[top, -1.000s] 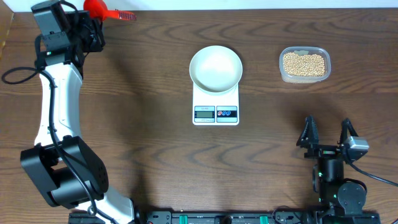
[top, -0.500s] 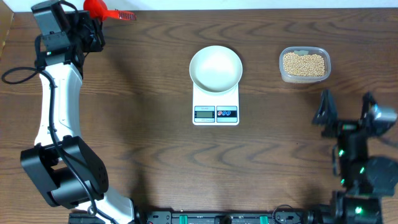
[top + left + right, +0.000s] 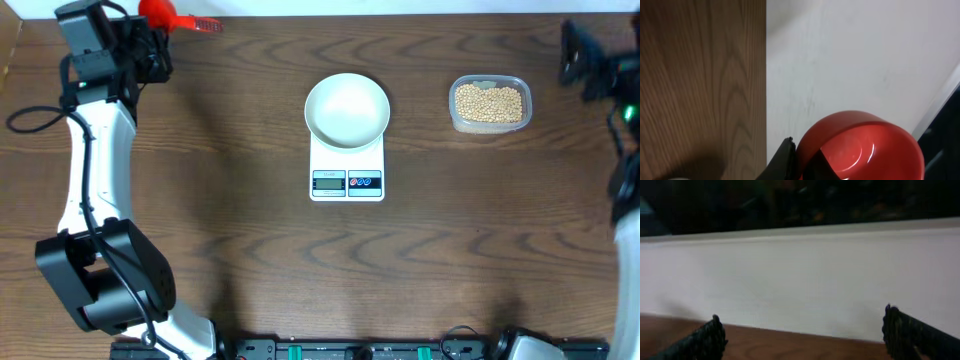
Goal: Scoop item into bowl and weigh 50g on scale
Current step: 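Move the right gripper toward the scoop held by the left gripper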
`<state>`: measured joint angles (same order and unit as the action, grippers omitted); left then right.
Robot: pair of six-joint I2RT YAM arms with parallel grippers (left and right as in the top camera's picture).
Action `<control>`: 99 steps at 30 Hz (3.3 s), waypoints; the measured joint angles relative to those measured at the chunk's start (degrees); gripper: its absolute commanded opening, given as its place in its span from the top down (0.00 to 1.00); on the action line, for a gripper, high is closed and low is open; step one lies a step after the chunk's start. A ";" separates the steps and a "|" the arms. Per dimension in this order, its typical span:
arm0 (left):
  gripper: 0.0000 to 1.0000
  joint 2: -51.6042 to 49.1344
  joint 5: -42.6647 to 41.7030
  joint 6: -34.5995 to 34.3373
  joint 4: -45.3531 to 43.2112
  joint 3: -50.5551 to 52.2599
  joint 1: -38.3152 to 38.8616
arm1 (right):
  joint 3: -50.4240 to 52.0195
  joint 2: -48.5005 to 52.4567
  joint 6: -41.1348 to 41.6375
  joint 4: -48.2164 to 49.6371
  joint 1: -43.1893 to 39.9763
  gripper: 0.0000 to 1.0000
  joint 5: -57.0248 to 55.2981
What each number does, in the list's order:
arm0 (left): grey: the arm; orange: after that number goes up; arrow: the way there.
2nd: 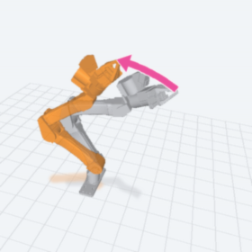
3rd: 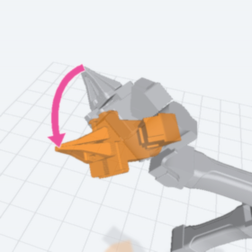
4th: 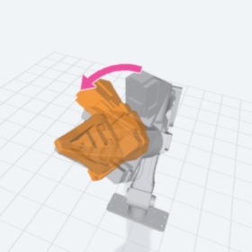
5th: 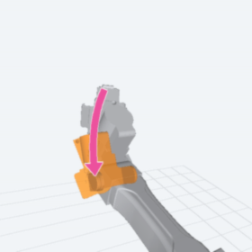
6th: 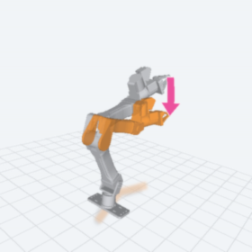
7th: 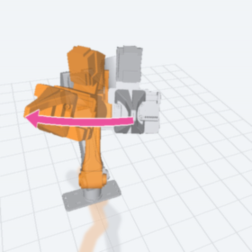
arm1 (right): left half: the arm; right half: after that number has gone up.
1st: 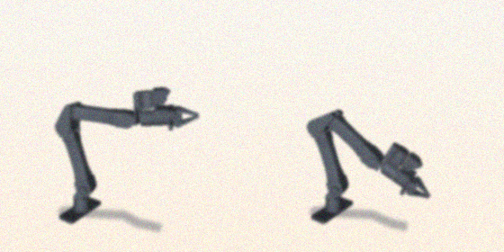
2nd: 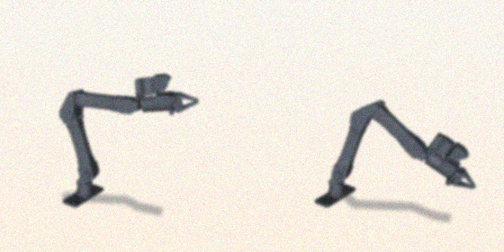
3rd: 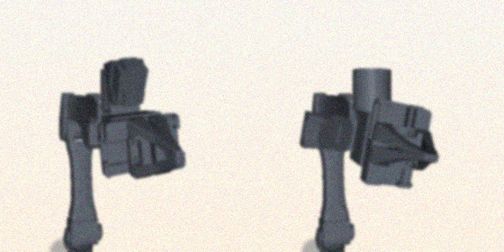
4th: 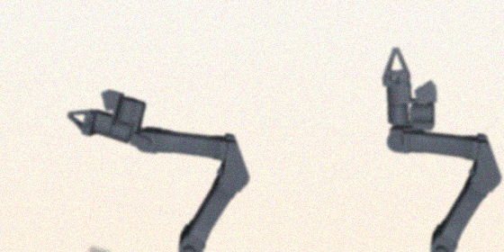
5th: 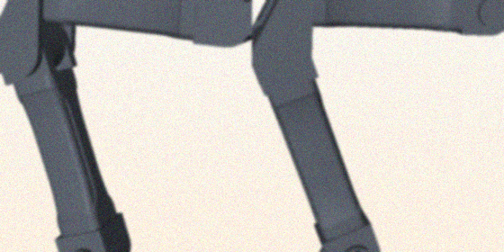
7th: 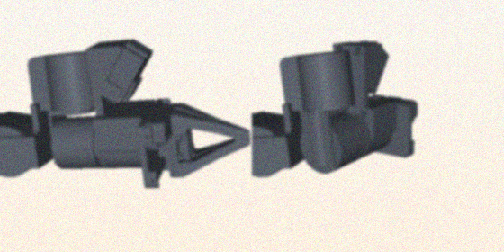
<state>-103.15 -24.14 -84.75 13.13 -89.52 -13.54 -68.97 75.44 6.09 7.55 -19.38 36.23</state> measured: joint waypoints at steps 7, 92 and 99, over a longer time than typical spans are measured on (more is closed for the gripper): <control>0.93 0.00 0.52 -3.67 -0.15 0.00 6.54 | -19.89 19.50 4.37 -0.04 0.94 0.01 16.28; 0.93 0.00 0.50 -11.10 13.68 0.00 17.46 | -43.60 45.20 27.56 -31.93 39.30 0.50 19.26; 0.93 0.00 0.50 -12.57 13.68 0.00 17.46 | -43.60 45.20 27.32 -31.93 40.76 0.59 16.41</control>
<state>-103.15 -23.64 -97.32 26.81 -89.52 3.92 -112.57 120.64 33.41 -24.38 21.39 52.64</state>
